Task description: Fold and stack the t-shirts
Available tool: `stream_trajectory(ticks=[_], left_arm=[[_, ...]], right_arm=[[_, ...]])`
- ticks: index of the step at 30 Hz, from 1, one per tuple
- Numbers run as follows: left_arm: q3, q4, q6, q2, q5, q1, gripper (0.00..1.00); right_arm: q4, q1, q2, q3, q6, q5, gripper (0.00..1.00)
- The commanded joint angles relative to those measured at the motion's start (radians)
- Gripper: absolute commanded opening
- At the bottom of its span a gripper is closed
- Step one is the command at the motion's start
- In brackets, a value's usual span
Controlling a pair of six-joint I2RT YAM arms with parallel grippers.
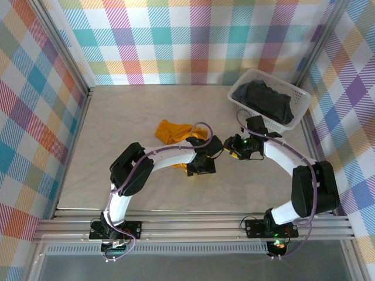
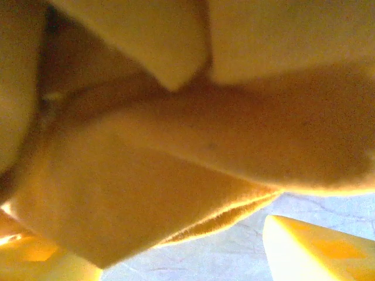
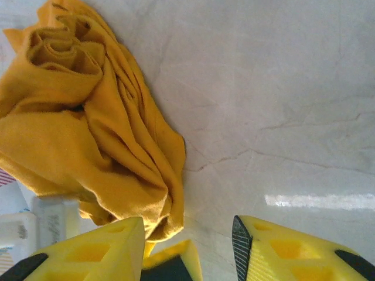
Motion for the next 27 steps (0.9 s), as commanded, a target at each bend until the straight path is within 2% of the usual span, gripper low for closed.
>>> stream_trajectory(ticks=[1, 5, 6, 7, 12, 18, 20, 22, 24, 27], left_arm=[[0.012, 0.0, -0.006, -0.01, -0.124, 0.015, 0.56], [-0.023, -0.018, 0.037, -0.055, -0.252, 0.032, 0.16], [-0.041, -0.015, 0.06, -0.094, -0.298, 0.029, 0.03], [-0.06, -0.02, 0.079, -0.138, -0.338, 0.029, 0.0], [-0.151, -0.125, 0.099, -0.416, -0.479, 0.062, 0.0], [-0.308, -0.18, 0.074, -0.845, -0.512, 0.179, 0.0], [-0.349, -0.175, 0.064, -0.966, -0.482, 0.254, 0.0], [-0.388, -0.14, 0.064, -1.055, -0.4, 0.346, 0.0], [-0.406, -0.126, 0.066, -1.096, -0.327, 0.42, 0.0], [-0.399, -0.164, 0.064, -1.094, -0.303, 0.458, 0.0]], right_arm=[[0.0, -0.007, -0.036, -0.041, -0.011, -0.042, 0.44], [0.018, -0.007, -0.038, -0.056, -0.001, -0.046, 0.44], [0.019, -0.007, -0.035, -0.054, 0.001, -0.043, 0.44], [0.019, -0.007, -0.032, -0.049, 0.001, -0.04, 0.44], [0.04, -0.007, -0.01, -0.018, 0.017, -0.03, 0.44], [0.049, 0.038, 0.087, 0.096, -0.009, -0.009, 0.43], [0.054, 0.075, 0.14, 0.15, -0.014, -0.004, 0.43], [0.074, 0.118, 0.21, 0.203, 0.006, -0.011, 0.44], [0.093, 0.175, 0.287, 0.267, 0.028, -0.014, 0.45], [0.089, 0.268, 0.406, 0.382, 0.061, 0.0, 0.48]])
